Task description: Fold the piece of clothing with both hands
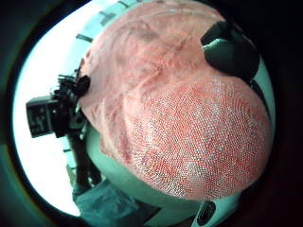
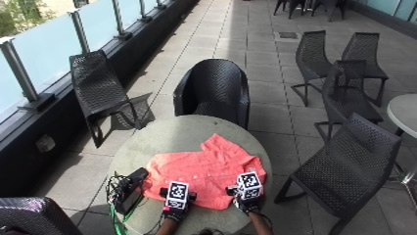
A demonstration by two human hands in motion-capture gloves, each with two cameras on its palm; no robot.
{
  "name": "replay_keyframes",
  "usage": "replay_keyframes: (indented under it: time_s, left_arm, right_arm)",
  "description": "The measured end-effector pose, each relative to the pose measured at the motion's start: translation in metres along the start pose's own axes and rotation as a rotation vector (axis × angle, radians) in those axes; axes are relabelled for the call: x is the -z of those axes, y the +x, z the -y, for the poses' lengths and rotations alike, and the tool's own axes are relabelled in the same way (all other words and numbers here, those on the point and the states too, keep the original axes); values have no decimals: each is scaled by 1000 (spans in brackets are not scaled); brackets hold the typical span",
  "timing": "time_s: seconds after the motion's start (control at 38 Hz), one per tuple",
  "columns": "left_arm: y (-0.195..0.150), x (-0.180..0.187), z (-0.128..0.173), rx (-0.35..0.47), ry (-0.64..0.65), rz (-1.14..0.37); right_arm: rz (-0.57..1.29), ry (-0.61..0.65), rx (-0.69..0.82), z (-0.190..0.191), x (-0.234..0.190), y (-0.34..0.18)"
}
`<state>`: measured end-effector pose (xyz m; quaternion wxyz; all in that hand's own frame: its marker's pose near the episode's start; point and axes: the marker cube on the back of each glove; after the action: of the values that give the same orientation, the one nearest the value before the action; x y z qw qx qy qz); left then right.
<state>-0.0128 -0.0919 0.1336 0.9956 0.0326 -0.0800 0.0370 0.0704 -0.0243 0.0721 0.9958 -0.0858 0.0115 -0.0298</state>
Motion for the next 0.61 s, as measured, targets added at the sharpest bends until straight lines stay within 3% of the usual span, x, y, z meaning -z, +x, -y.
replay_keyframes:
  time_s: [0.11, 0.18, 0.37, 0.42, 0.53, 0.61]
  left_arm:
    - [0, 12, 11, -6, 178, 72]
    - [0, 20, 15, -13, 261, 61]
    - [-7, 42, 19, -34, 410, 47]
    - [-8, 53, 7, -52, 353, 26]
    - [-5, 72, -37, -108, 4, -104]
    - [-11, 100, -40, -158, -162, -196]
  right_arm:
    - [4, 200, 9, 48, -45, 18]
    - [4, 285, 18, 59, -55, 22]
    - [-57, 283, 50, 42, -37, 21]
    - [-58, 229, 74, 32, -29, 19]
    - [-39, 120, 119, 12, 0, 16]
    - [7, 50, 147, 8, 36, 15]
